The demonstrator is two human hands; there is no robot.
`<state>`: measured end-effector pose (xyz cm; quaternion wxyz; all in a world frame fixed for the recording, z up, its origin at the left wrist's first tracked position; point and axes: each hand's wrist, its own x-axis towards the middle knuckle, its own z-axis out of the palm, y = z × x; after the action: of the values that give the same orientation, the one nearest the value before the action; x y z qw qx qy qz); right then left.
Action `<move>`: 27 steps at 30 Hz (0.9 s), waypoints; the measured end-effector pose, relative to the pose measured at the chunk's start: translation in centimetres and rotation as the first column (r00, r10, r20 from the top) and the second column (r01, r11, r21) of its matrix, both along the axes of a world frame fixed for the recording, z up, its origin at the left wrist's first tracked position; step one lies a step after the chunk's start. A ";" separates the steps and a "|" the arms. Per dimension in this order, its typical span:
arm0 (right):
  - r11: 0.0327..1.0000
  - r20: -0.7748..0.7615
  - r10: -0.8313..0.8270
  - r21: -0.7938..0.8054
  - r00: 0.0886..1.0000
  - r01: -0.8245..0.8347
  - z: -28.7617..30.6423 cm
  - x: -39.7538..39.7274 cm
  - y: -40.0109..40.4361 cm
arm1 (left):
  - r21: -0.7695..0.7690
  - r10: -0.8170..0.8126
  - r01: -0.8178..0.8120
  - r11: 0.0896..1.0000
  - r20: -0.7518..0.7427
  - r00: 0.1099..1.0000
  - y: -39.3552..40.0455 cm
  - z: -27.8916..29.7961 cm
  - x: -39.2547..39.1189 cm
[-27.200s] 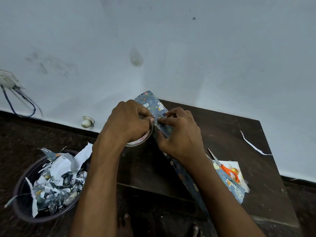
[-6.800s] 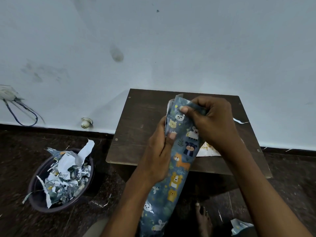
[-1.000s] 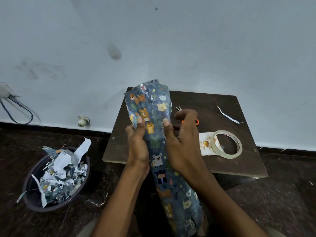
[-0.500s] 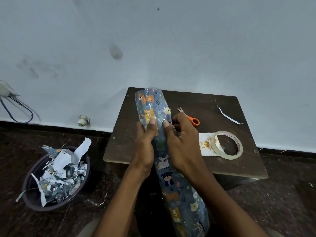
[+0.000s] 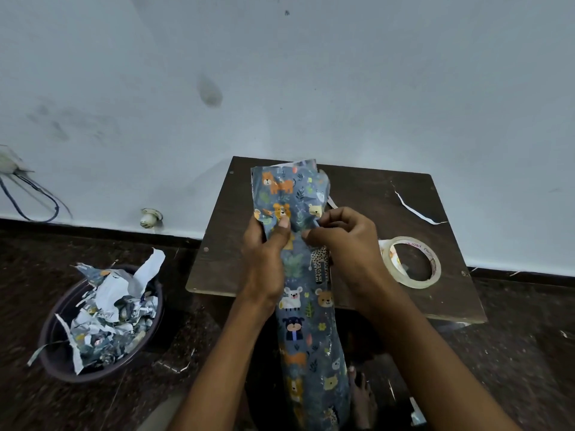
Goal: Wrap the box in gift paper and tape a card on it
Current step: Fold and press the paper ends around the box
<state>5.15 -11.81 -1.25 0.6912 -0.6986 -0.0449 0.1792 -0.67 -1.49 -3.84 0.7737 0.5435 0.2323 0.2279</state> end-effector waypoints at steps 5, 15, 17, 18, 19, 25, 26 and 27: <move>0.958 -0.148 -0.062 0.268 0.987 0.100 -0.2 -0.2 0.5 | -0.034 -0.020 0.022 0.999 0.072 0.997 -0.4 0.1 -0.2; 0.965 -0.199 -0.064 0.238 0.978 0.112 0.2 -0.7 0.9 | 0.045 0.017 -0.016 0.999 -0.008 1.000 -0.9 -0.4 0.0; 0.977 -0.154 -0.020 0.205 0.988 0.052 0.1 -0.8 0.9 | 0.037 0.040 -0.040 0.999 0.004 0.999 -0.8 -0.5 0.2; 0.984 -0.105 -0.019 0.175 0.994 0.037 0.0 -0.8 0.9 | 0.031 0.047 -0.048 0.998 0.011 0.999 -0.8 -0.5 0.2; 0.990 -0.049 -0.019 0.140 0.999 0.026 0.0 -0.8 0.9 | 0.018 0.051 -0.051 0.999 0.019 0.999 -0.7 -0.5 0.3; 0.998 0.078 -0.047 0.053 0.996 0.043 0.1 -1.2 1.0 | -0.017 0.004 -0.004 1.000 0.019 1.000 0.0 -0.6 0.4; 0.998 0.083 -0.046 0.049 0.996 0.042 0.2 -1.1 1.0 | -0.012 0.018 -0.018 1.000 0.036 0.999 0.1 -0.5 0.4; 0.998 0.084 -0.038 0.047 0.996 0.034 0.1 -1.0 0.9 | -0.002 0.036 -0.036 0.999 0.064 0.997 0.3 -0.3 0.4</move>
<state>4.18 -10.96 -1.11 0.7074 -0.6905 -0.0655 0.1359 -0.29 -1.18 -4.16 0.7768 0.5314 0.2172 0.2590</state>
